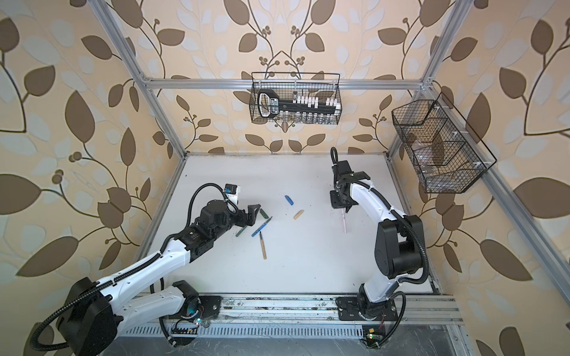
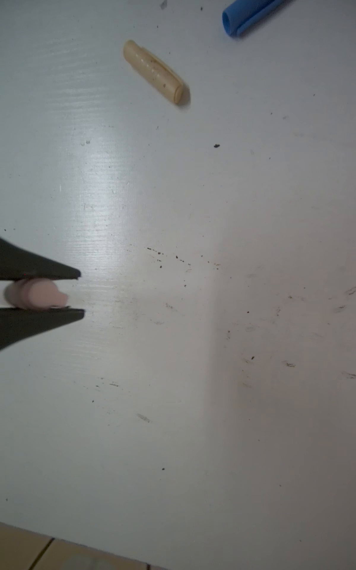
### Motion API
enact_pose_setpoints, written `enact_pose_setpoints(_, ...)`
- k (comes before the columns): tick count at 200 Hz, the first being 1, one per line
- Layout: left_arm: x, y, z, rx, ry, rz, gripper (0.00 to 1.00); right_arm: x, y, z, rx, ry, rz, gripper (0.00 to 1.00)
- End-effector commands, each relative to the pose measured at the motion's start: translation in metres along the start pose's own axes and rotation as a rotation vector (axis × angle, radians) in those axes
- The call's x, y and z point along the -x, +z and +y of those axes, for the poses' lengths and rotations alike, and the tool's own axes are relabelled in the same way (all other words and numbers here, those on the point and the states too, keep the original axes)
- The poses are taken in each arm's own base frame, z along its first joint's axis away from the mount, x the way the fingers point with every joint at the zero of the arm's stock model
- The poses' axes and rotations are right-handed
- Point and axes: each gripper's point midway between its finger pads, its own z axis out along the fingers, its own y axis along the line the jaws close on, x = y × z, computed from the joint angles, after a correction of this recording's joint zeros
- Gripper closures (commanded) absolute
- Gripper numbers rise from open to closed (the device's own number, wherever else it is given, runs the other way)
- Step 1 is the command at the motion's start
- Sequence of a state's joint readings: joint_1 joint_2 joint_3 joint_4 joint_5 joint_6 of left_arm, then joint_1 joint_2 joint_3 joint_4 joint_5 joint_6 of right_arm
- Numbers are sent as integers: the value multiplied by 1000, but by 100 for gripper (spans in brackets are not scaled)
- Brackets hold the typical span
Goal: Insert the pens into the pen caps
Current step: 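Carry the capped pink pen away with the right gripper and lower it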
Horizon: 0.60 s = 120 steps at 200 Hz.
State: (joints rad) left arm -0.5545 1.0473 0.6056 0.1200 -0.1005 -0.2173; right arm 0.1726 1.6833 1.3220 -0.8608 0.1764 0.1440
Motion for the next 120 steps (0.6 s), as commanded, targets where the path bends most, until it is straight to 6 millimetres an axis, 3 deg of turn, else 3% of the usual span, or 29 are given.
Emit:
enact_pose_setpoints(1, 17, -8, -3, -24, -21, -73, 1, 0, 5, -11, -34, -9, -3, 100)
enact_pose_setpoints(120, 7, -4, 9, 24, -22, -86, 1, 20, 62, -23, -111, -15, 53, 100)
